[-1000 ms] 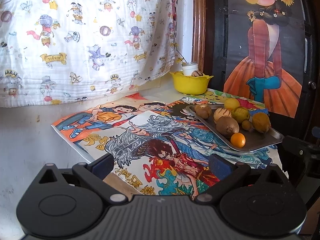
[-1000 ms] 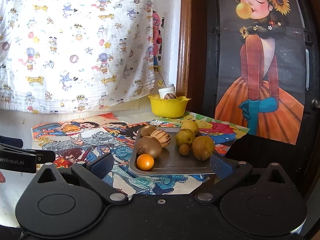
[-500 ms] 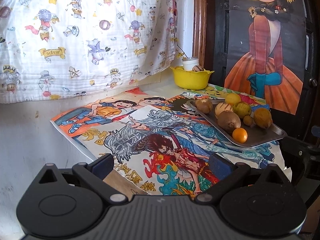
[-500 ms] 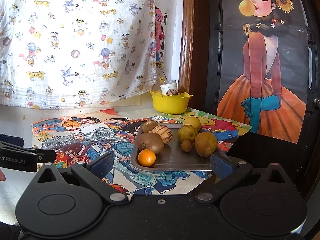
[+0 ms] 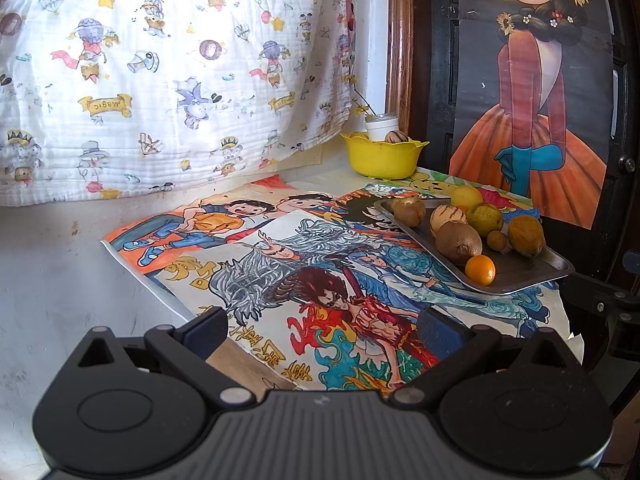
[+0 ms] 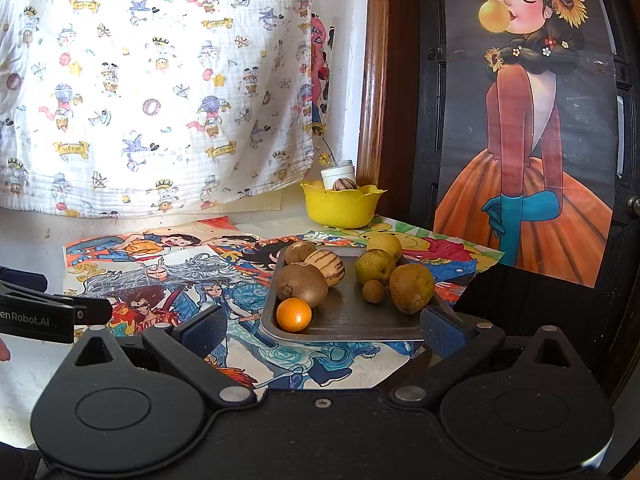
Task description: Organize fruits
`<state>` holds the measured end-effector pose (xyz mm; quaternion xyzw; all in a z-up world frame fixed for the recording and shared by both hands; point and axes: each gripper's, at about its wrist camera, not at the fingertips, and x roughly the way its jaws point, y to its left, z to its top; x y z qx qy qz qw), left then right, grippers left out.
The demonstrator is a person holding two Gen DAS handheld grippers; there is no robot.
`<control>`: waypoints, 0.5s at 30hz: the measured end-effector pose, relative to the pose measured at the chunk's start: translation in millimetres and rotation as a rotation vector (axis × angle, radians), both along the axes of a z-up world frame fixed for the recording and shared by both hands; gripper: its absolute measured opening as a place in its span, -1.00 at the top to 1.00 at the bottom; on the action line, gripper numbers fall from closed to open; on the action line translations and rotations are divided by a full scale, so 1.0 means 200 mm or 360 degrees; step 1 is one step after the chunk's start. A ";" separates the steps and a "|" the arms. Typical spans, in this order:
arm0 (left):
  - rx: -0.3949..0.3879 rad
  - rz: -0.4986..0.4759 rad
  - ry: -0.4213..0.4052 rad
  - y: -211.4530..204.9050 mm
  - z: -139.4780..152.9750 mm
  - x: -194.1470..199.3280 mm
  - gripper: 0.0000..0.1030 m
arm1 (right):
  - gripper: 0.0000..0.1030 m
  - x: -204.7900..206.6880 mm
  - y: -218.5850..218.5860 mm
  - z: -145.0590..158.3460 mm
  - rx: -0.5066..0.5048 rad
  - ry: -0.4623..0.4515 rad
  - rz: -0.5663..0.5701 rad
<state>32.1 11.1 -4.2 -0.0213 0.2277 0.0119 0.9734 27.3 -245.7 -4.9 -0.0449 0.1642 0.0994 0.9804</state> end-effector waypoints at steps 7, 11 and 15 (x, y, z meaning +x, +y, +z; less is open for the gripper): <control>0.0000 0.0000 0.0002 0.00 0.00 0.00 -0.99 | -0.99 0.00 0.00 0.00 -0.0001 -0.0001 -0.0001; -0.0001 0.0001 0.0002 0.00 0.00 0.00 -0.99 | -0.99 0.00 0.00 0.00 -0.0001 -0.0001 -0.0002; -0.0001 -0.0001 0.0001 0.00 0.00 0.00 -0.99 | -0.99 0.00 0.00 0.00 -0.0001 -0.0002 -0.0001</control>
